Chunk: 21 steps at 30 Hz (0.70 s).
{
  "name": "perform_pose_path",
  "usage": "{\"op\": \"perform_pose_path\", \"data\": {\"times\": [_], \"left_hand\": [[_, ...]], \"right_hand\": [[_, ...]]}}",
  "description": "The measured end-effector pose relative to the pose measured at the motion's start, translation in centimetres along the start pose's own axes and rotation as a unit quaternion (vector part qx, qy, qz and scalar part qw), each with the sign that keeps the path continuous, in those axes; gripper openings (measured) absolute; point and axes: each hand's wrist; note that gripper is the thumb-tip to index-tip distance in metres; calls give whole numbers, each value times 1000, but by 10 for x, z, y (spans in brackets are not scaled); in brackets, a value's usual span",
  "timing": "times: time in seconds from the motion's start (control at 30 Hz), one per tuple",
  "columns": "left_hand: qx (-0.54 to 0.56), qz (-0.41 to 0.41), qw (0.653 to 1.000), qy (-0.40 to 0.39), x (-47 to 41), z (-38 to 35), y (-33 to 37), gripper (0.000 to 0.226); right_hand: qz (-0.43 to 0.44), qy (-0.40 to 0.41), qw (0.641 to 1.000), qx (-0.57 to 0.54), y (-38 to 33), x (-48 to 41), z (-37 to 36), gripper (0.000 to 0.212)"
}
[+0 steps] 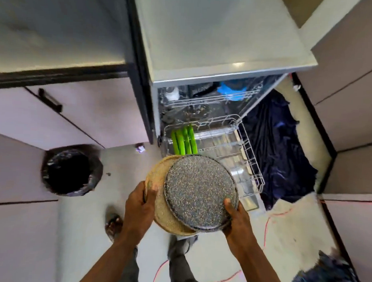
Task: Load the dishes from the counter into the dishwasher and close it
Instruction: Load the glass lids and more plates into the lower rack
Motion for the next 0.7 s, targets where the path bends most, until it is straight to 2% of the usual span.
{"op": "perform_pose_path", "data": {"times": [0.17, 0.27, 0.4, 0.53, 0.63, 0.7], "left_hand": [[-78, 45, 996, -8, -4, -65, -1, 13], [-119, 48, 991, -32, -18, -89, -2, 19], [-131, 46, 989, -48, -51, -119, -1, 31], [-165, 1, 983, -80, -117, -163, -1, 44], [-228, -46, 971, -59, -174, -201, -9, 64], [-265, -68, 961, -48, -208, -224, -16, 80]], "right_hand": [[-27, 45, 996, -73, -16, -36, 54, 41], [-17, 116, 983, -139, -25, -62, 64, 46], [14, 208, 968, -143, -32, -90, 70, 47], [69, 205, 975, -53, -23, -136, 71, 51], [95, 216, 967, 92, -11, -181, 68, 61], [101, 231, 942, 220, -6, -212, 66, 66]]}}
Point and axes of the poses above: each hand's wrist, its own x-axis away from the middle knuckle, its own z-axis out of the back of the hand, y = z × x, and after that the axes turned 1 degree about -z, right-handed
